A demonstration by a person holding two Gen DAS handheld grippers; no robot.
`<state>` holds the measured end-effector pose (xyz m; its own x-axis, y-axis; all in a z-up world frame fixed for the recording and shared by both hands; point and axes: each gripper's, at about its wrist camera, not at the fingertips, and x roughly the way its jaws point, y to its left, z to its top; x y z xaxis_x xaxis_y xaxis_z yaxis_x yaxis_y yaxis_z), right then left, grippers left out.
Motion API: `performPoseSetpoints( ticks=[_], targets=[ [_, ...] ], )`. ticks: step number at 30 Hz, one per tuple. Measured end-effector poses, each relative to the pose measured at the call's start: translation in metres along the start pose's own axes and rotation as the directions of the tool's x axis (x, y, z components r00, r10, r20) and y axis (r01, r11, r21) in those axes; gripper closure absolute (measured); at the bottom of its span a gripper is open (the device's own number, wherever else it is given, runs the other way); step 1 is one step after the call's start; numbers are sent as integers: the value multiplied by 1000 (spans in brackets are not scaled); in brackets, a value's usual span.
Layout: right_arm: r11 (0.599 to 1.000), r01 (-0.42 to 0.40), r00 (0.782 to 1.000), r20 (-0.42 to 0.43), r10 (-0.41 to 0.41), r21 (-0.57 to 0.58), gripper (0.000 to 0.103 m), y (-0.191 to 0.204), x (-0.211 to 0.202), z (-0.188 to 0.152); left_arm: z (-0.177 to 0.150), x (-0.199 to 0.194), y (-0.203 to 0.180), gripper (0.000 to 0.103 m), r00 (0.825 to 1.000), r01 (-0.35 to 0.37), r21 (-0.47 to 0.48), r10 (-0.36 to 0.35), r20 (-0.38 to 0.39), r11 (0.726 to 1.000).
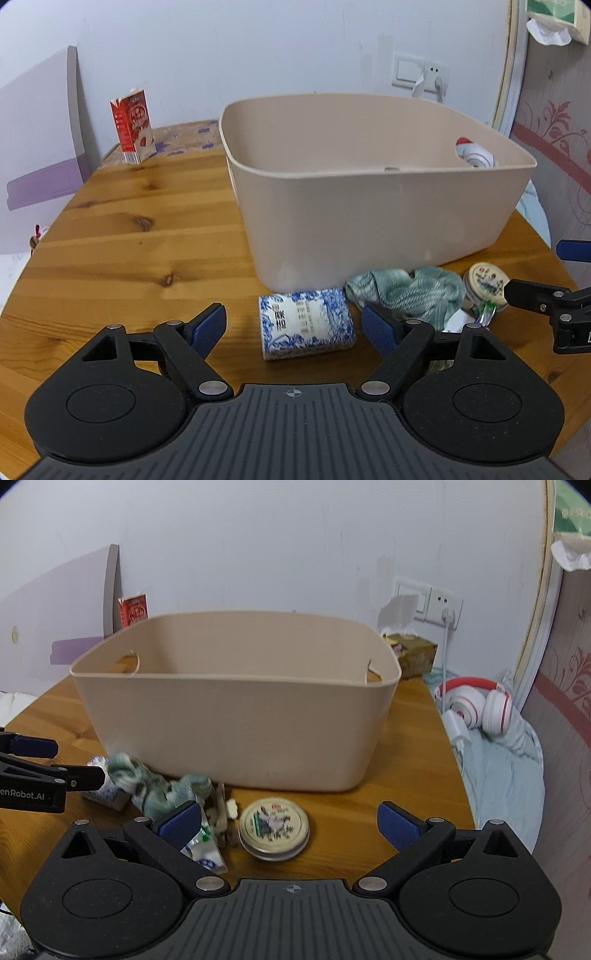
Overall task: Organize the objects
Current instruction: 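Withdraw both grippers toward the blue-white tissue pack and round tin, then grasp the blue-white tissue pack with left gripper while right grasps the round tin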
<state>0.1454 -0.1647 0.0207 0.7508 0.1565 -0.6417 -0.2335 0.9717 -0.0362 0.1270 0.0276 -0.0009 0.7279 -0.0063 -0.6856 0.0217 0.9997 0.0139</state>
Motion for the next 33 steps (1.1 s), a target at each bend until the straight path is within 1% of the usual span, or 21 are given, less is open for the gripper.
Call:
performPoseSetpoints(
  ticks=[11, 20, 23, 24, 25, 26, 27, 29, 33],
  targets=[
    [1000, -21, 998, -60, 21, -8, 0, 0, 28, -13, -9, 34, 2, 21, 997, 7, -56, -11, -72, 998],
    [999, -36, 997, -69, 37, 9, 0, -4, 43, -13, -4, 46, 5, 22, 998, -3, -47, 0, -66, 999],
    [999, -46, 997, -68, 47, 11, 0, -5, 48, -10, -4, 48, 3, 29, 998, -16, -25, 15, -55, 1000],
    [999, -48, 997, -65, 48, 10, 2, -5, 48, -10, -4, 48, 3, 35, 999, -12, -22, 11, -50, 1000],
    [999, -53, 997, -62, 53, 10, 5, -4, 48, -10, -3, 47, 3, 37, 999, -9, -21, 8, -48, 1000],
    [998, -58, 996, -64, 58, 10, 8, -5, 50, -9, -3, 48, 4, 37, 999, -9, -19, 8, -50, 1000],
    [998, -63, 996, -67, 64, 10, 14, -4, 51, -9, -3, 48, 4, 37, 999, -8, -21, 7, -49, 1000],
    [997, -77, 994, -74, 77, 12, 19, -2, 54, -10, -3, 48, 4, 38, 999, -9, -21, 8, -46, 1000],
    [995, -95, 993, -72, 95, 2, 32, 2, 54, -12, -3, 45, 2, 38, 999, -11, -21, 10, -41, 1000]
  ],
)
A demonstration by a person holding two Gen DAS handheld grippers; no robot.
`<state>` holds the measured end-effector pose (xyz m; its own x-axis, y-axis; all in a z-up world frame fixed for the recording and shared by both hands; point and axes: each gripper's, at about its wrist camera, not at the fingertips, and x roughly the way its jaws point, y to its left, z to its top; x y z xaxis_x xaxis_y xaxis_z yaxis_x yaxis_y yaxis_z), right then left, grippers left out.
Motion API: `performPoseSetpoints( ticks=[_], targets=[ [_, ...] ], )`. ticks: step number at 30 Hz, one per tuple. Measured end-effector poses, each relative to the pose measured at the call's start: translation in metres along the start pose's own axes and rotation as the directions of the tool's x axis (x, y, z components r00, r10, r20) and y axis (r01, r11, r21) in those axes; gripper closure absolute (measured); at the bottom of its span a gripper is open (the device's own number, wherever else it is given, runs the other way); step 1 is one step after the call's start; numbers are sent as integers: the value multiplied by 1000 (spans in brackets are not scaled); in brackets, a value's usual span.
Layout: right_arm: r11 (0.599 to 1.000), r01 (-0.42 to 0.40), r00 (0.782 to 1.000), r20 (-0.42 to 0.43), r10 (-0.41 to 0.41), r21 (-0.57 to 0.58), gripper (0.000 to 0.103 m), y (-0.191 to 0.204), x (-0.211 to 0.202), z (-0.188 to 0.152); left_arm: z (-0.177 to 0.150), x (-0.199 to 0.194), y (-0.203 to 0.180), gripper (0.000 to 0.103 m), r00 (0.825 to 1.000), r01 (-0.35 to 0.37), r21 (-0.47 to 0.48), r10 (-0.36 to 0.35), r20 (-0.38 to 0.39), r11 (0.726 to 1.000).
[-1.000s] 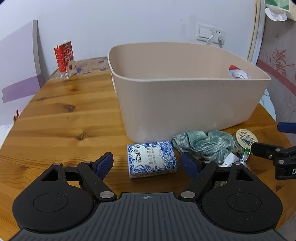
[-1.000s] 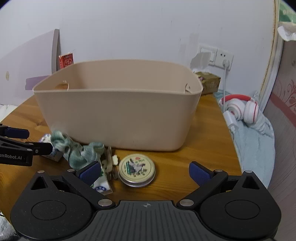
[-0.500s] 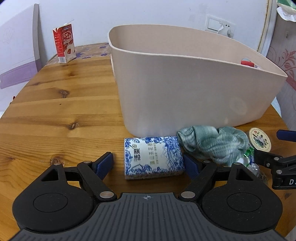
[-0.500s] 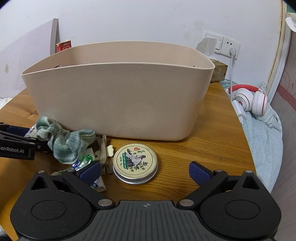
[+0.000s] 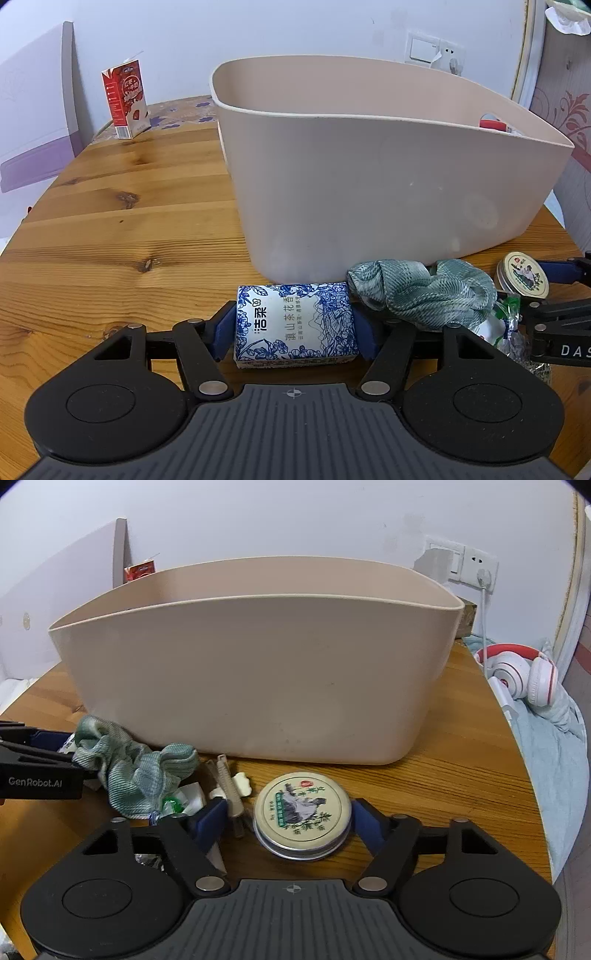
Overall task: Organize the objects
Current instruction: 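Grasp the blue-white tissue pack with left gripper while right grasps the round tin, then carry the tissue pack and tin over the basket with both grippers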
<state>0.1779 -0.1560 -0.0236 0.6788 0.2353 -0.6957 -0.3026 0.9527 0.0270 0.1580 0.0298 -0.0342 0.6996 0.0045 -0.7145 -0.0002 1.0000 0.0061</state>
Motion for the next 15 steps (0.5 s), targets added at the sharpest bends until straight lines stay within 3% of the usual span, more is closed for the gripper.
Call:
performPoseSetpoints(
  ticks=[6, 15],
  targets=[
    [1000, -1, 1000, 11, 1, -22, 40, 2, -5, 0, -4, -5, 2, 39, 1000, -8, -3, 8, 0, 1000],
    [998, 47, 999, 28, -46, -45, 40, 10, -20, -2, -8, -24, 7, 39, 999, -14, 4, 14, 30, 1000]
  ],
)
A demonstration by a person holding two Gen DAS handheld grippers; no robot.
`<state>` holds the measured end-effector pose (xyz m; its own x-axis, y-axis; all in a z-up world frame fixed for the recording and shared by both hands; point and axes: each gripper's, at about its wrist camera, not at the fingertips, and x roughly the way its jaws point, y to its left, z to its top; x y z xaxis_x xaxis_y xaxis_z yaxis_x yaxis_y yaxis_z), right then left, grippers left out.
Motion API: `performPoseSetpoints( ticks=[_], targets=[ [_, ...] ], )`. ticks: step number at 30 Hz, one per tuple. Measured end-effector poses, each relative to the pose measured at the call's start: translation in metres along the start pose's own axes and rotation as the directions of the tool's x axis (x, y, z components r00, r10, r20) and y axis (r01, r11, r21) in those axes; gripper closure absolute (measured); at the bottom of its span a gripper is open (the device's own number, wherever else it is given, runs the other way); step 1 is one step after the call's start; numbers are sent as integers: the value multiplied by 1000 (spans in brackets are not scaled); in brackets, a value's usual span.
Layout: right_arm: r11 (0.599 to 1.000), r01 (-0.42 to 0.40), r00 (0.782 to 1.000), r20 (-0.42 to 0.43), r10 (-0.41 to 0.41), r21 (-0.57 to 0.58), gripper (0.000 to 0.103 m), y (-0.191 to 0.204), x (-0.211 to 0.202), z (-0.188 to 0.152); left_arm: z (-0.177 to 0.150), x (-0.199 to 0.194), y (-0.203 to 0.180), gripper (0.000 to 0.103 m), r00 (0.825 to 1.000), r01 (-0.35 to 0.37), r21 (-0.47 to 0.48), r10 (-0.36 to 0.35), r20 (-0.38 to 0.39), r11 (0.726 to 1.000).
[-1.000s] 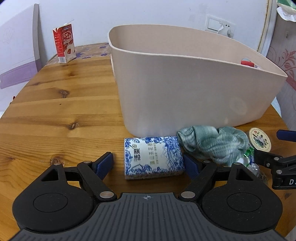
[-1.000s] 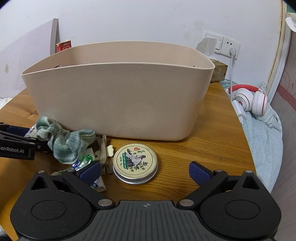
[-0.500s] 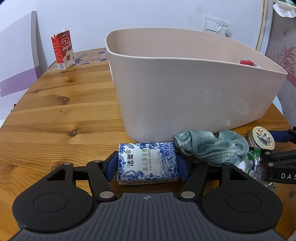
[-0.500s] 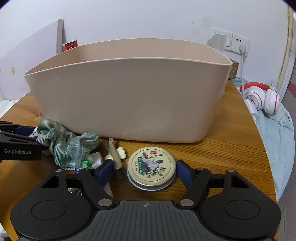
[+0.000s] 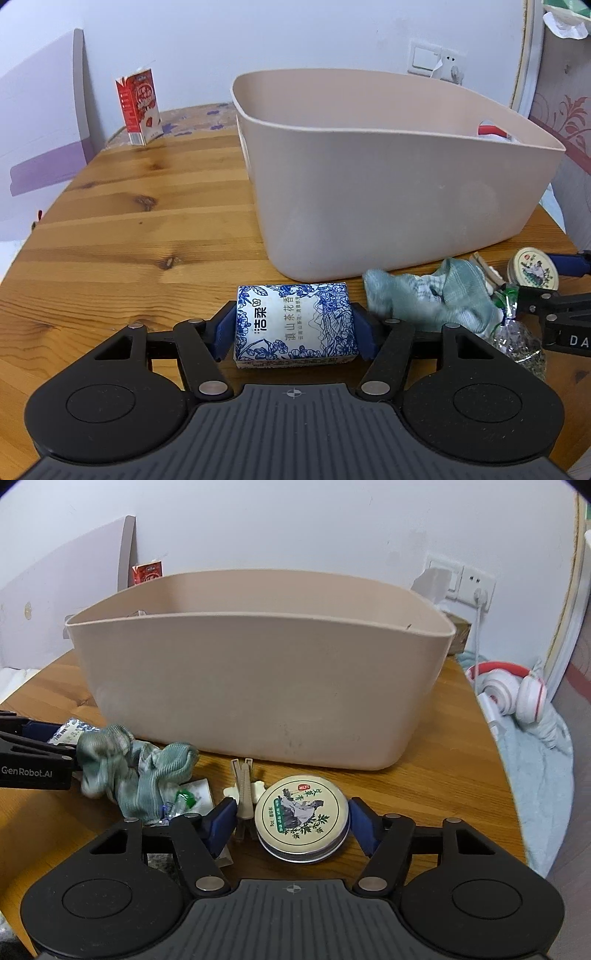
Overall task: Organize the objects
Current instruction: 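Carry the tissue pack and tin over the basket with both grippers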
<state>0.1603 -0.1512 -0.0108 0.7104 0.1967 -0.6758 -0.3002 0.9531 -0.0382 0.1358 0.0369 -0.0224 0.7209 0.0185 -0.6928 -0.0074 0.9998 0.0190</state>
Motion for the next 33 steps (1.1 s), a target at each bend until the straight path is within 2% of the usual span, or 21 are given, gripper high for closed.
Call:
performPoseSetpoints(
  ticks=[8, 18, 33],
  targets=[
    [999, 47, 997, 69, -45, -18, 40, 5, -32, 6, 2, -24, -4, 39, 999, 8, 10, -8, 48, 1000],
    [996, 75, 979, 191, -66, -43, 40, 8, -78, 19, 5, -54, -7, 39, 994, 28, 14, -30, 108, 999],
    [995, 87, 945, 319, -70, -39, 40, 8, -112, 46, 40, -97, -2, 39, 971, 37, 13, -39, 237, 999]
  ],
)
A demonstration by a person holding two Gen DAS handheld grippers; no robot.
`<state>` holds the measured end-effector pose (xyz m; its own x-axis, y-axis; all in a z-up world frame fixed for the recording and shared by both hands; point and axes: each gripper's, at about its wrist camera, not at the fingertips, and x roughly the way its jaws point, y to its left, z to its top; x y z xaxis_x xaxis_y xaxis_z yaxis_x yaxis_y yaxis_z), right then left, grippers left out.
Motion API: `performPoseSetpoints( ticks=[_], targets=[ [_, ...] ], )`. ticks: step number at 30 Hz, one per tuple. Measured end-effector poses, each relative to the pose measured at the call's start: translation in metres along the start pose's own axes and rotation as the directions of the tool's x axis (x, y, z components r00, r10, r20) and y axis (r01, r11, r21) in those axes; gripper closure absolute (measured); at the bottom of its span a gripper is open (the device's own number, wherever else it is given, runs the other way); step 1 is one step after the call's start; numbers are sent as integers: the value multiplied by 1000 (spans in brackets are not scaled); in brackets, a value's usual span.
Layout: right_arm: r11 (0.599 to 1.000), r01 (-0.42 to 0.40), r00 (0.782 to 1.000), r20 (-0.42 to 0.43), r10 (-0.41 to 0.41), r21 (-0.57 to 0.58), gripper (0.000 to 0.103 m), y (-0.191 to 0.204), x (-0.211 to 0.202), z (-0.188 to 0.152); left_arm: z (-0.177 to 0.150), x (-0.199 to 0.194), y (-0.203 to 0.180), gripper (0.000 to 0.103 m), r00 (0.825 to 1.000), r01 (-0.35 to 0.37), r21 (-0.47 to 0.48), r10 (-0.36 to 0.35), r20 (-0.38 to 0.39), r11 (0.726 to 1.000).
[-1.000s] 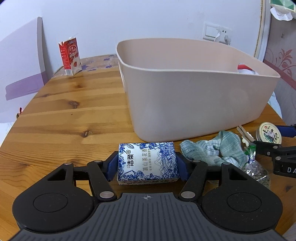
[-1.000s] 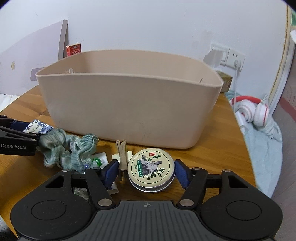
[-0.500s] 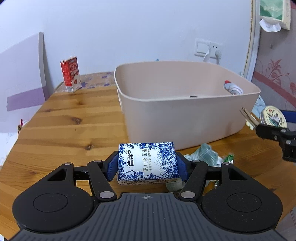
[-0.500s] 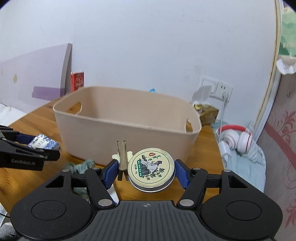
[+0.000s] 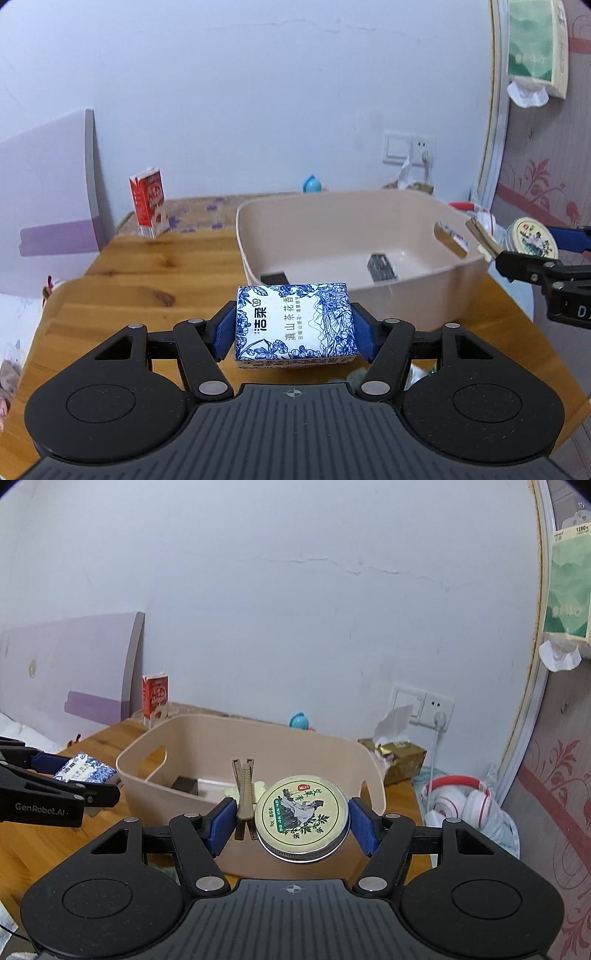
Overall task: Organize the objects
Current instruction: 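Carry the tissue pack and tin over the basket with both grippers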
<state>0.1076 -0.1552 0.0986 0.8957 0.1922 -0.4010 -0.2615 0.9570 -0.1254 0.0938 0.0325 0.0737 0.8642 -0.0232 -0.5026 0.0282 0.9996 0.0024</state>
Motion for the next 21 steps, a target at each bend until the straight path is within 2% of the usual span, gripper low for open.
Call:
performPoseSetpoints(
  ticks=[8, 14, 21],
  targets=[
    [1000, -6, 1000, 21, 6, 11, 41, -2, 11, 15, 24, 2, 2, 39, 999, -5, -8, 6, 44, 1000],
    [998, -28, 999, 18, 27, 57, 41, -8, 37, 24, 40, 25, -3, 39, 999, -6, -9, 7, 41, 1000],
    [998, -39, 999, -21, 40, 56, 41, -11, 74, 34, 63, 58, -10, 39, 999, -14, 6, 14, 30, 1000]
  ],
)
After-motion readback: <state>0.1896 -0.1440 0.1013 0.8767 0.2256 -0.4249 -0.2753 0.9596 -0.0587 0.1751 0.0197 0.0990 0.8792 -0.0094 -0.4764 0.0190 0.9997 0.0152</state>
